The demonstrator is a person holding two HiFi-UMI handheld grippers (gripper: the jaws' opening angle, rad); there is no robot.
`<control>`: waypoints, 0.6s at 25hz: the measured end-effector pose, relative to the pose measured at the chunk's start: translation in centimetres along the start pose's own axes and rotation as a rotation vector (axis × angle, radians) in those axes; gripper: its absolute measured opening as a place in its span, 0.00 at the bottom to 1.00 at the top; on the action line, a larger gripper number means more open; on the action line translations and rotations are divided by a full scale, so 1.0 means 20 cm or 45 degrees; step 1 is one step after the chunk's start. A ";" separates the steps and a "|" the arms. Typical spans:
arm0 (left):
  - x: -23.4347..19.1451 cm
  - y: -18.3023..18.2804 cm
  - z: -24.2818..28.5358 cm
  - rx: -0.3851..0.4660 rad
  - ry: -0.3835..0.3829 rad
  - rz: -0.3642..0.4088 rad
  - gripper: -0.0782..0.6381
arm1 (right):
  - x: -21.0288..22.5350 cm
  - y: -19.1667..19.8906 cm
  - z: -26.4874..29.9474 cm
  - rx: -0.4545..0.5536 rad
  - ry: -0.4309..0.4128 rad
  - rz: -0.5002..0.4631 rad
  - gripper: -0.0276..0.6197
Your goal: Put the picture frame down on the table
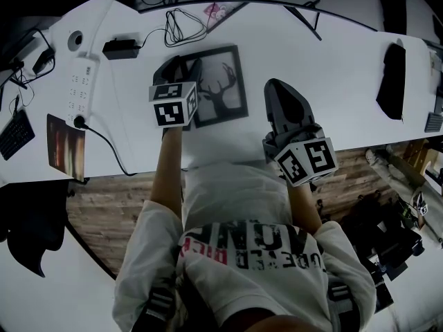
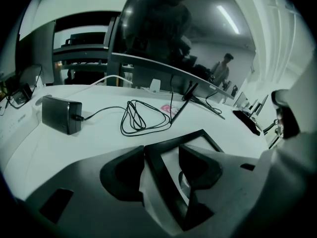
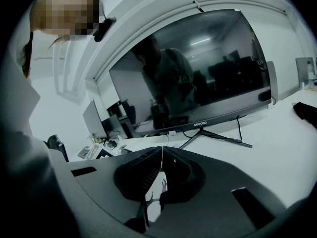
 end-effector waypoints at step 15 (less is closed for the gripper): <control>0.02 0.01 0.01 0.029 -0.093 0.145 0.42 | 0.00 0.02 0.02 -0.008 -0.005 0.014 0.05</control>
Point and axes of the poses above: the fingertips, and each gripper's own axes: z forward along the fingers, x to its right, y out of its underside, the point moved 1 cm from there along -z, backward along the fingers, and after that the axes turned 14 degrees about -y, right-handed, at the moved point
